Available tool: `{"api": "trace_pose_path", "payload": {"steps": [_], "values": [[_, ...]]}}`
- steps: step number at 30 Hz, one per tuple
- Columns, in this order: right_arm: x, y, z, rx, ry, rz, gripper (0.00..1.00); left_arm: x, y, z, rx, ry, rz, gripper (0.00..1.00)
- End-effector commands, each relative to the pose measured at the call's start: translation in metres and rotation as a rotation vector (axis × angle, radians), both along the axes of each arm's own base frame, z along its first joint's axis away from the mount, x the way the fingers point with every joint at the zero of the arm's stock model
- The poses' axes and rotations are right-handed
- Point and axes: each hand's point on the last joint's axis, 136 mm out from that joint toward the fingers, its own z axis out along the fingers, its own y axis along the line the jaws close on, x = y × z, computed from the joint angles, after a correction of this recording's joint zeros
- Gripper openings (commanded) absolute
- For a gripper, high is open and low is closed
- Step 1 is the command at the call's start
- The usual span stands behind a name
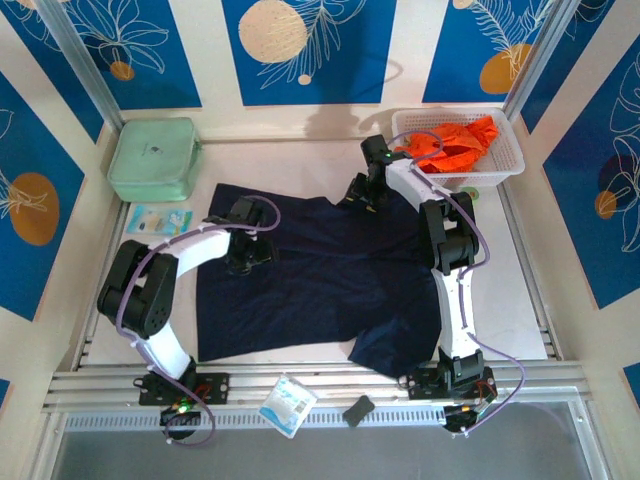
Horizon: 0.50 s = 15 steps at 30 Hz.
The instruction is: Fold and stack the t-shirts
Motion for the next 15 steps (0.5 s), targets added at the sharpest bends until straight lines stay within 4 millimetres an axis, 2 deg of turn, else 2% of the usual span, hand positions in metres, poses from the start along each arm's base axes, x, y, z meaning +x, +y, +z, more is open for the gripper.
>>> {"api": "trace_pose_path", "payload": {"steps": [1,6,15], "values": [[-0.001,-0.006,0.002,-0.031,0.002,-0.035,0.58,-0.003,0.001,0.002,0.002,-0.023,0.016,0.61],[0.006,-0.005,-0.005,-0.019,-0.003,-0.033,0.56,-0.008,0.005,-0.005,0.013,-0.009,0.021,0.61],[0.016,0.002,-0.013,-0.002,0.0,-0.027,0.48,-0.009,0.009,-0.006,0.04,-0.009,0.019,0.61]]}}
